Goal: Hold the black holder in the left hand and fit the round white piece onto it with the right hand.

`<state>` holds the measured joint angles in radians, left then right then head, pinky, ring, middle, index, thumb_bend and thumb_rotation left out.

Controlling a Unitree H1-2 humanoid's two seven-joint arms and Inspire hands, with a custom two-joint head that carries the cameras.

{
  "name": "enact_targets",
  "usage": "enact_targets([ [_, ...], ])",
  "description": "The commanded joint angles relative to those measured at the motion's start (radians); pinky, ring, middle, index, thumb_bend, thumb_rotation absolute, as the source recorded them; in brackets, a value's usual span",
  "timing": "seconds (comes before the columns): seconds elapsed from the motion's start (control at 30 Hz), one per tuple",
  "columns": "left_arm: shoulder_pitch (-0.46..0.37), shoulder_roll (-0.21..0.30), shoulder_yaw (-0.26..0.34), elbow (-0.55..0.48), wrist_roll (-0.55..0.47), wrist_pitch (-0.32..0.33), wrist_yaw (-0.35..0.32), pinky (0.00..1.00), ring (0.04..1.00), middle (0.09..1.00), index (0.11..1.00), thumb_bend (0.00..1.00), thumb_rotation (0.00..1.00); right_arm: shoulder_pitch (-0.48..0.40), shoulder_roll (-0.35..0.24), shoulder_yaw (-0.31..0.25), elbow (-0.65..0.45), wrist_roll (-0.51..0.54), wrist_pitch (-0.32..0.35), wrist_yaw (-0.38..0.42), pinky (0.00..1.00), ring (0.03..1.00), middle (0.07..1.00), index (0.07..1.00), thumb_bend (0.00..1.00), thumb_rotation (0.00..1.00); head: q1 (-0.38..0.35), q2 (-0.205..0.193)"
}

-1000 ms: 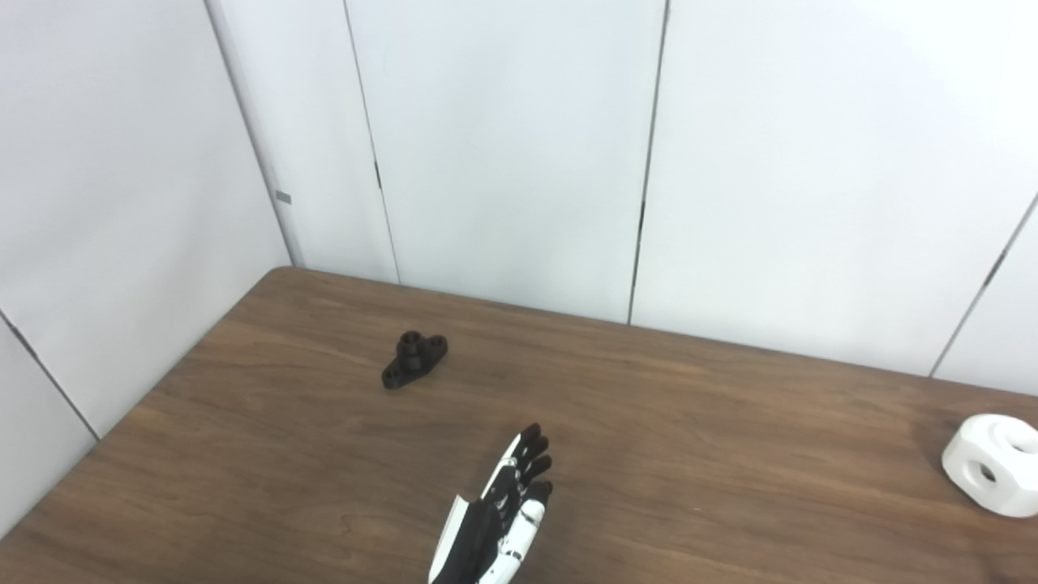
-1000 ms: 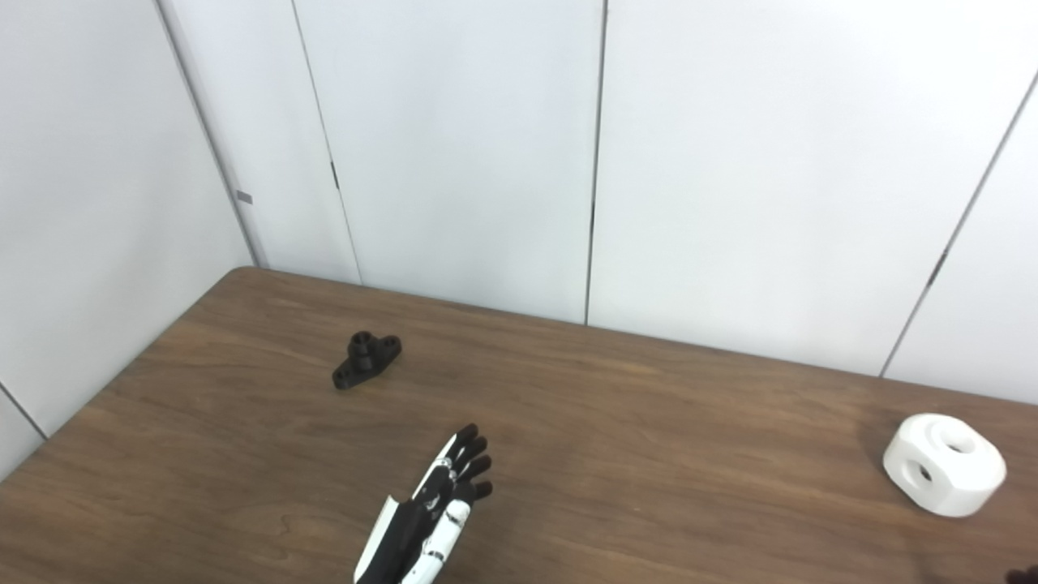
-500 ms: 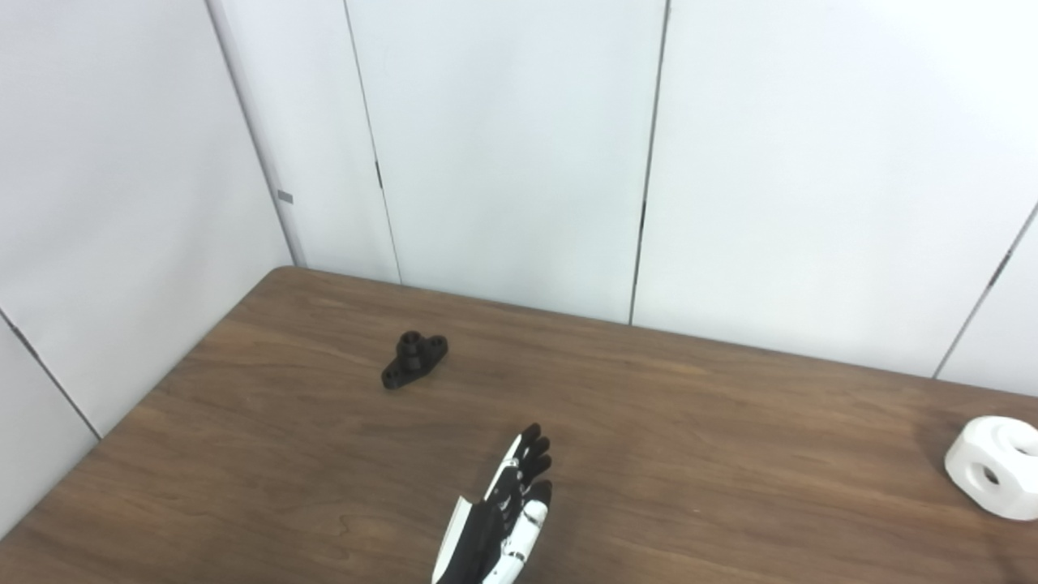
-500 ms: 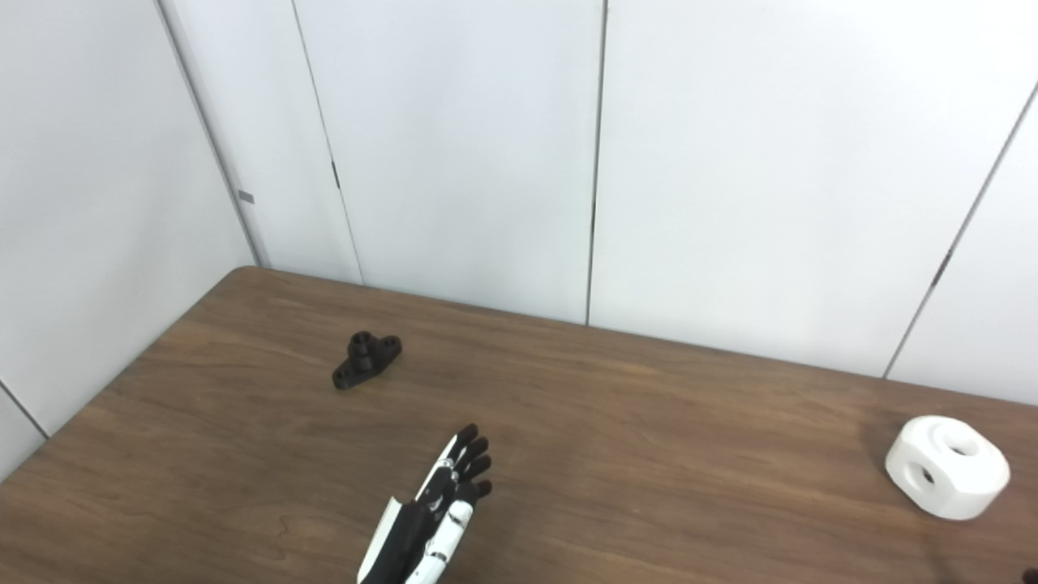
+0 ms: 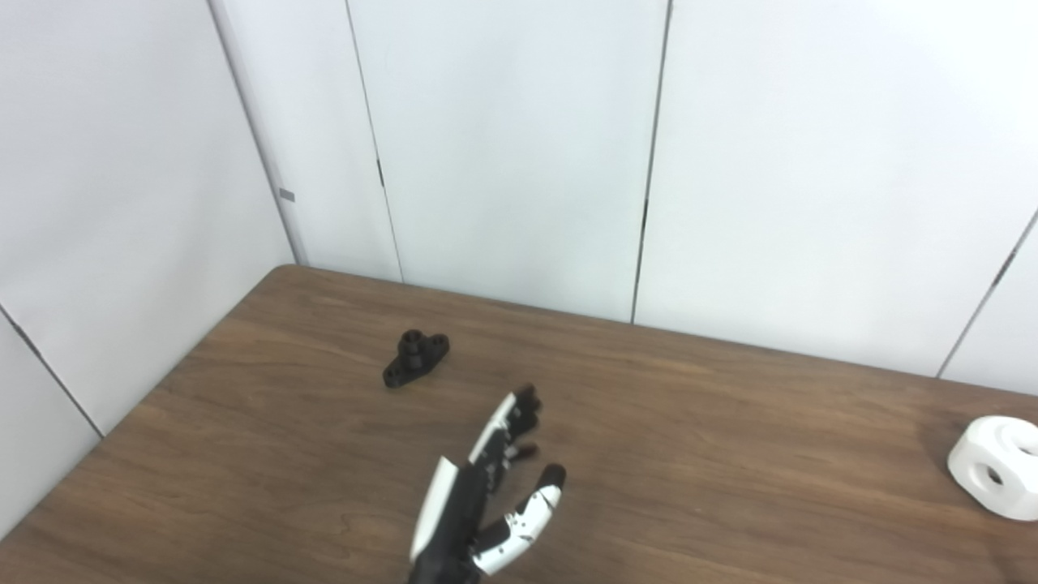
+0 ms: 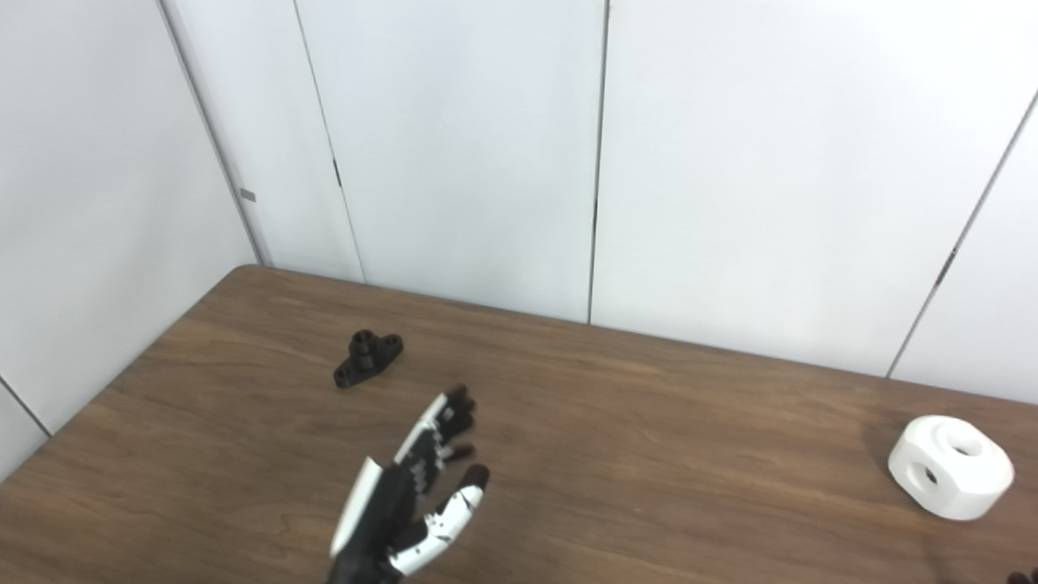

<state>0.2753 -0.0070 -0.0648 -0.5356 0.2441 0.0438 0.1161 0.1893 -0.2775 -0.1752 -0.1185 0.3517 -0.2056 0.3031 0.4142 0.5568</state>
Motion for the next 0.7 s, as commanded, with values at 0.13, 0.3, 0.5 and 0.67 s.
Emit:
enact_targets([
  [0.13,0.061,0.023,0.067,-0.122,0.137,0.145,-0.027,0.84,0.874,0.920,0.953,0.63,0.20,0.050,0.045,0.032,0.011,-0.018,0.012,-0.013,1.00,1.000,0.996,1.000,0.65,1.00,-0.017,0.009],
  [0.3,-0.025,0.083,0.123,-0.173,0.304,0.270,-0.090,0.82,0.874,0.901,0.929,0.69,0.08,0.063,0.054,0.032,-0.011,-0.014,0.025,-0.017,1.00,0.996,0.991,0.995,0.64,1.00,-0.031,0.017],
  [0.5,-0.102,0.183,0.179,-0.175,0.506,0.360,-0.182,0.80,0.889,0.910,0.916,0.71,0.22,0.072,0.069,0.036,-0.032,-0.022,0.042,-0.031,0.99,0.988,0.984,0.987,0.64,1.00,-0.048,0.023],
  [0.67,-0.146,0.264,0.210,-0.129,0.616,0.370,-0.206,0.87,0.942,0.927,0.889,0.78,0.34,0.078,0.073,0.036,-0.039,-0.008,0.047,-0.029,0.96,0.976,0.966,0.964,0.62,1.00,-0.055,0.026],
])
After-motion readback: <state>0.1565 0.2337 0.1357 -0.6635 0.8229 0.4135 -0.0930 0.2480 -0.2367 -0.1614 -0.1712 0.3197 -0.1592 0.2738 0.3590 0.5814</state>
